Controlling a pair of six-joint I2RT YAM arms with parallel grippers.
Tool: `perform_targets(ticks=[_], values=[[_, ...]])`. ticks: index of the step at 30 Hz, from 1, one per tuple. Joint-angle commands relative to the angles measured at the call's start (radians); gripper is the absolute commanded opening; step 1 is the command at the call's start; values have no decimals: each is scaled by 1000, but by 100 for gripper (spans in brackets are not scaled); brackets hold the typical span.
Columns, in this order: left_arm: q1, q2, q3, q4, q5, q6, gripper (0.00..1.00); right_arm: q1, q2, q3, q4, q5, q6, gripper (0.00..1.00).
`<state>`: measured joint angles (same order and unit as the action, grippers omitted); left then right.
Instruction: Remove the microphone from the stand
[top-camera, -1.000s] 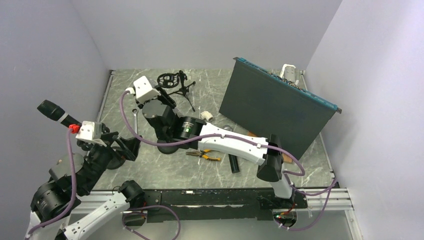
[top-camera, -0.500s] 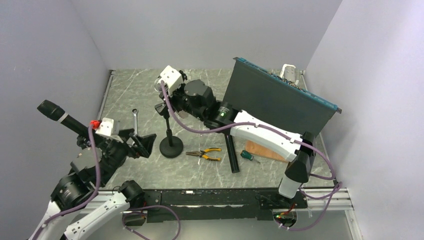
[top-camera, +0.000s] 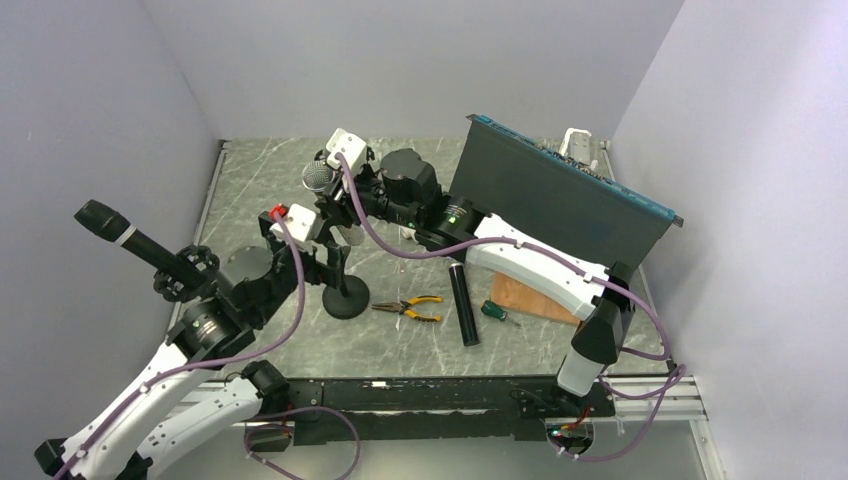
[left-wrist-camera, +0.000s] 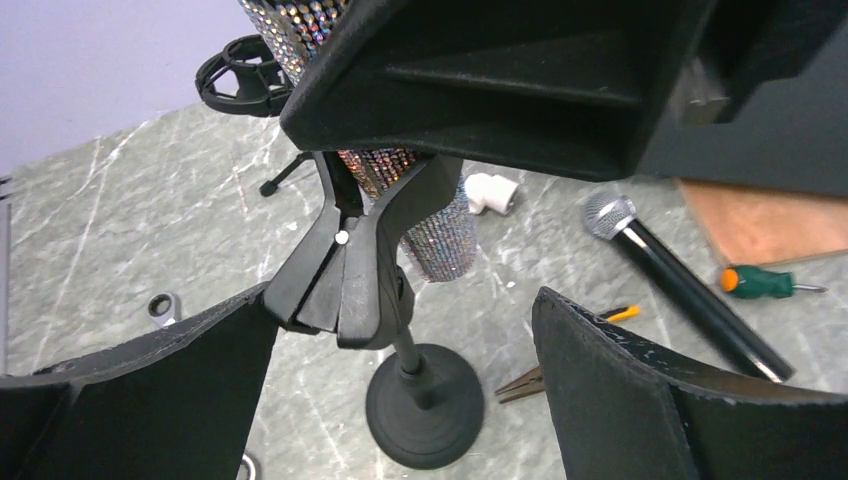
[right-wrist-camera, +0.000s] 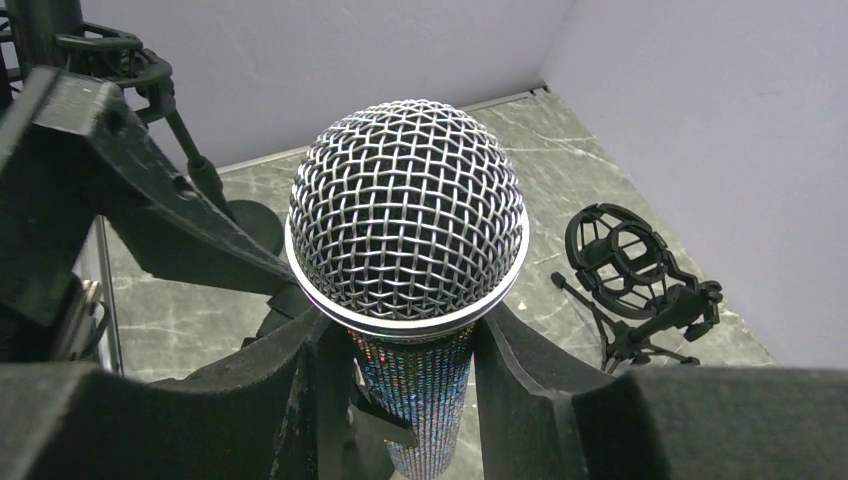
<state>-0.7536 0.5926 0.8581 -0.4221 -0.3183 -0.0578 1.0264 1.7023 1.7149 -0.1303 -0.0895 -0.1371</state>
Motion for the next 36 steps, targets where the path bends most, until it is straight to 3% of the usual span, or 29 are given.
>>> perform_targets(ticks=[1, 10, 13, 14, 15, 16, 22, 24, 30, 36], values=[[53, 33, 44, 65, 60, 78, 97, -5, -35, -5, -14, -47, 39, 0], [145, 52, 33, 96, 147, 68, 88, -8, -41, -19, -10, -62, 39, 0], [182, 87, 58, 83, 211, 71, 75, -8, -43, -19, -6, -63, 39, 0], [196, 97, 63, 80, 232, 72, 62, -9, -44, -19, -5, -65, 39, 0], [208, 101, 64, 79, 245, 69, 26, -10, -44, -18, -6, -68, 40, 0], [216, 99, 62, 74, 231, 66, 2, -9, -43, -16, -6, -69, 40, 0], [227, 48, 20, 70, 234, 66, 0, -10, -49, -19, 33, -11, 54, 0], [226, 40, 6, 70, 244, 73, 0, -10, -59, -32, 73, 68, 69, 0], [227, 37, -10, 45, 243, 73, 0, -28, -103, -29, 125, 502, 134, 0], [228, 24, -27, 50, 135, 10, 0, -74, -264, -167, 188, 613, 147, 0]])
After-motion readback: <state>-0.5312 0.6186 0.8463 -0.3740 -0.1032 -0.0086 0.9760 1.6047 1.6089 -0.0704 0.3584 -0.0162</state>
